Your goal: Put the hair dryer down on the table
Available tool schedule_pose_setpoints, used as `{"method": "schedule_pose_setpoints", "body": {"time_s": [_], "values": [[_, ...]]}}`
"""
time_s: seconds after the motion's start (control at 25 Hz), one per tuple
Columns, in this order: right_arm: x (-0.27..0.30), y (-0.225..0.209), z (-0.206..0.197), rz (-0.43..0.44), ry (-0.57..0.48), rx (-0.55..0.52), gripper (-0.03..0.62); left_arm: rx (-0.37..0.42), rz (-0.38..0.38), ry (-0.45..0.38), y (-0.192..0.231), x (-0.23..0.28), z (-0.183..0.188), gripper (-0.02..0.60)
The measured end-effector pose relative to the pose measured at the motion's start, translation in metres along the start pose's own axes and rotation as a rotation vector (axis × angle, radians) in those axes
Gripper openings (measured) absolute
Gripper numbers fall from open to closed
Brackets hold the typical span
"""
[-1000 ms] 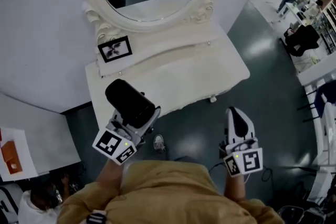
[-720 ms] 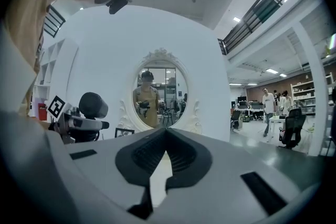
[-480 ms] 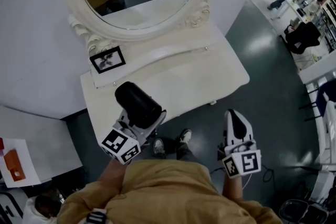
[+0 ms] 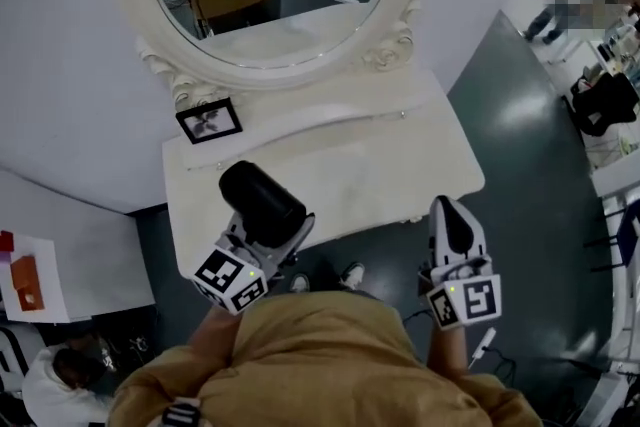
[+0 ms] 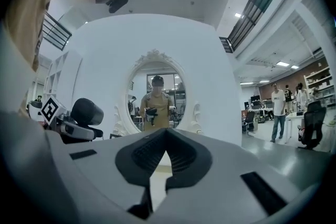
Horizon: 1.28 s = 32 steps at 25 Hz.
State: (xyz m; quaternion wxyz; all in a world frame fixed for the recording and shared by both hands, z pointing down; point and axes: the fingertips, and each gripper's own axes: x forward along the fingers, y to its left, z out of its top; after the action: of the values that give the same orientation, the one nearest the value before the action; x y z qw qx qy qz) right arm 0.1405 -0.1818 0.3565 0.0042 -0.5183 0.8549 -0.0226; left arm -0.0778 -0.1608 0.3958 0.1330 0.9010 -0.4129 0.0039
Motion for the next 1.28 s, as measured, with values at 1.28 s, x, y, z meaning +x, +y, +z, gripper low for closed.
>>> {"method": "schedule_pose_setpoints", "body": {"time_s": [1.28], "values": [[0.038, -0.039, -0.025, 0.091, 0.011, 0.029, 0.002, 0.082, 0.166, 0.26, 0.05, 0.094, -0.092, 0.252]]}}
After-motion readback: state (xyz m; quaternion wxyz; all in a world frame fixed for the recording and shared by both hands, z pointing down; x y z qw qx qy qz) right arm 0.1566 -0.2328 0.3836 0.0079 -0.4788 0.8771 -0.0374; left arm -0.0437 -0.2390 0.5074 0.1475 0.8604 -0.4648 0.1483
